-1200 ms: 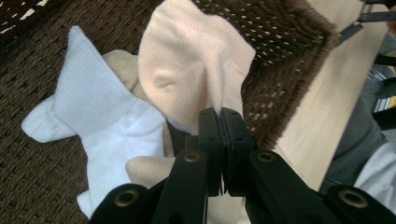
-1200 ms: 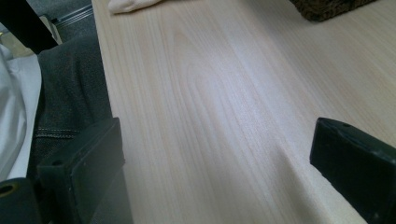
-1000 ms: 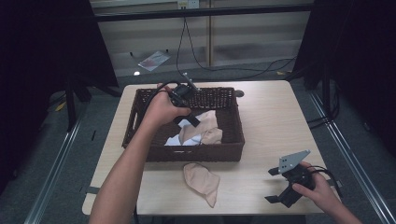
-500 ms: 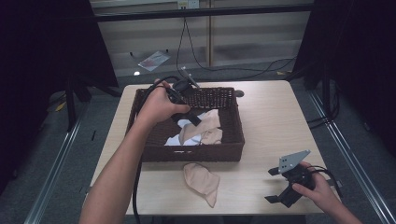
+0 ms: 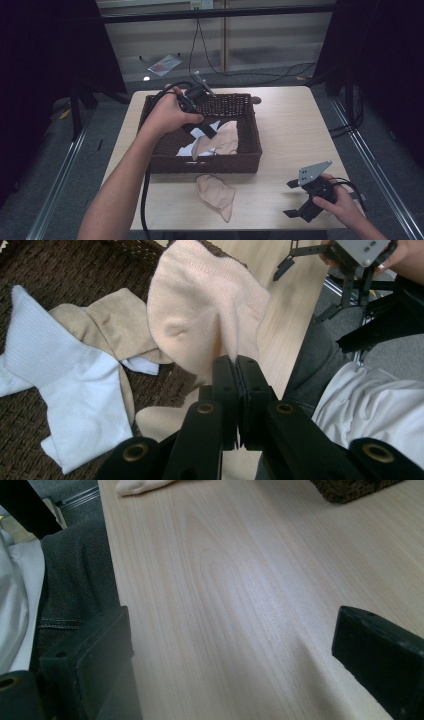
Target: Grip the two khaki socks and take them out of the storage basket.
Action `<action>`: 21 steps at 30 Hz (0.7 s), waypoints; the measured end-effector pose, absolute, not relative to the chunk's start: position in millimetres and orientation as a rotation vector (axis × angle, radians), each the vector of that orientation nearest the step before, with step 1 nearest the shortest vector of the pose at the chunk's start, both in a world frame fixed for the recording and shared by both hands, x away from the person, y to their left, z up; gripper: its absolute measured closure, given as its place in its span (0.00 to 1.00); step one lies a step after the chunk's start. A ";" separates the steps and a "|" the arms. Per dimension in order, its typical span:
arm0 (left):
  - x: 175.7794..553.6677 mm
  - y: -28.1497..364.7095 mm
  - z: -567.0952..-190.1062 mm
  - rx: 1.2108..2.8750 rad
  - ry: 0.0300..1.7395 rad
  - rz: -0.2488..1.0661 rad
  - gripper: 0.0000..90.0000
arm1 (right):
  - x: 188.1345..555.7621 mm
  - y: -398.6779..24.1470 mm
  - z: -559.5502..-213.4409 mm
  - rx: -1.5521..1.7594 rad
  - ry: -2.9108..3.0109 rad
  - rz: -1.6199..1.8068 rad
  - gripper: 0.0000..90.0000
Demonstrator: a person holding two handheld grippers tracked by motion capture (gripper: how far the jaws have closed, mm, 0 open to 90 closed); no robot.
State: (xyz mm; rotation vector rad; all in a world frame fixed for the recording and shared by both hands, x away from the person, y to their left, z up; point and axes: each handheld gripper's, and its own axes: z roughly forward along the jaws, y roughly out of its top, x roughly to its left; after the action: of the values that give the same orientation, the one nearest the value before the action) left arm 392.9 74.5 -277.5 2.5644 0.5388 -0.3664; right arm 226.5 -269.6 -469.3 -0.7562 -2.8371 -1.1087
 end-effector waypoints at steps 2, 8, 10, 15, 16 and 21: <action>391.0 74.6 -275.8 2.567 0.539 -0.367 0.98 | 226.3 -269.4 -469.5 -0.755 -2.834 -1.106 0.03; 386.3 73.6 -272.9 2.580 0.517 -0.375 0.98 | 226.4 -269.4 -469.5 -0.755 -2.833 -1.107 0.03; 384.0 72.8 -272.4 2.578 0.519 -0.386 0.98 | 226.5 -269.4 -469.5 -0.755 -2.835 -1.107 0.03; 377.1 69.9 -273.7 2.581 0.498 -0.392 0.98 | 226.0 -269.4 -469.2 -0.762 -2.832 -1.101 0.03; 377.0 69.8 -273.4 2.592 0.477 -0.396 0.98 | 226.0 -269.4 -469.4 -0.759 -2.832 -1.101 0.03; 370.1 67.4 -274.7 2.597 0.463 -0.402 0.98 | 225.9 -269.7 -469.0 -0.762 -2.832 -1.103 0.03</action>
State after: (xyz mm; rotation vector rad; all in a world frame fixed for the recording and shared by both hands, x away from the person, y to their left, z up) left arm 370.1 67.4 -274.7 2.5971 0.4631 -0.4024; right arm 225.9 -269.7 -469.0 -0.7620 -2.8319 -1.1035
